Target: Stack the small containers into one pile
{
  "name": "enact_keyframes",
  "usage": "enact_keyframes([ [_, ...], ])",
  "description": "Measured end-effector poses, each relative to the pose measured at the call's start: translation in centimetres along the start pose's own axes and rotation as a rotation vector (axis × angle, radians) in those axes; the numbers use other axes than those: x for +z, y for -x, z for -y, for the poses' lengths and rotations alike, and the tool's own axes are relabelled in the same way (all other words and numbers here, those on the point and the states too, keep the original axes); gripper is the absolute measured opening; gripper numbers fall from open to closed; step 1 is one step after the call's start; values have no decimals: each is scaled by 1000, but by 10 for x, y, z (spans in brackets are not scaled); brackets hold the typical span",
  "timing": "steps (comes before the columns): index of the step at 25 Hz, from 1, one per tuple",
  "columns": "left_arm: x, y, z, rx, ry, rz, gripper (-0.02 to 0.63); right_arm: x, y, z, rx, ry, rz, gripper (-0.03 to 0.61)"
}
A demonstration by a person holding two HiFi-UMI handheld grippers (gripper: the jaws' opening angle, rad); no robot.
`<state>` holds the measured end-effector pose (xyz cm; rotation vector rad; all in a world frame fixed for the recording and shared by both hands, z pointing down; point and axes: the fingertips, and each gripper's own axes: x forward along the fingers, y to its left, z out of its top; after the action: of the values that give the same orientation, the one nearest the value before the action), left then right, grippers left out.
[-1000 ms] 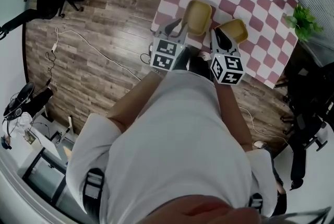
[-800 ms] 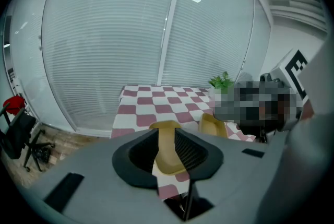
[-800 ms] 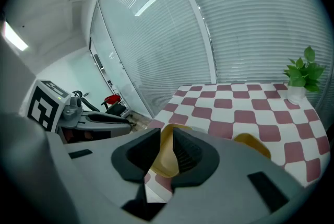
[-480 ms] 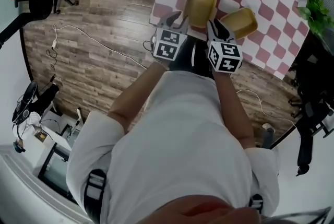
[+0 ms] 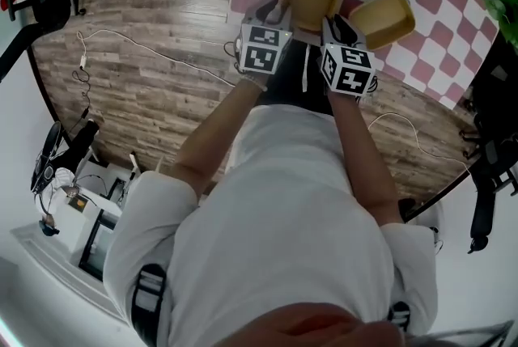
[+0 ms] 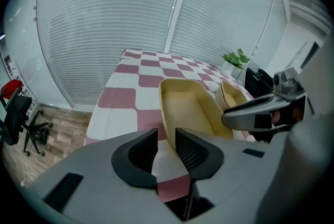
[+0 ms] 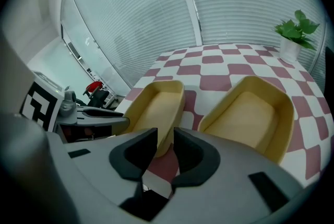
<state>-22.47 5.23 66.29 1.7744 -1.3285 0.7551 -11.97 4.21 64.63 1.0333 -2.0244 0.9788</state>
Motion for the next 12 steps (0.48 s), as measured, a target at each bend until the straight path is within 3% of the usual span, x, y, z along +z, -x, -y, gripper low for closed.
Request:
enact_keyframes([
  [12, 22, 7, 2, 3, -8, 30, 63, 8, -4, -7, 29, -32, -8, 63],
])
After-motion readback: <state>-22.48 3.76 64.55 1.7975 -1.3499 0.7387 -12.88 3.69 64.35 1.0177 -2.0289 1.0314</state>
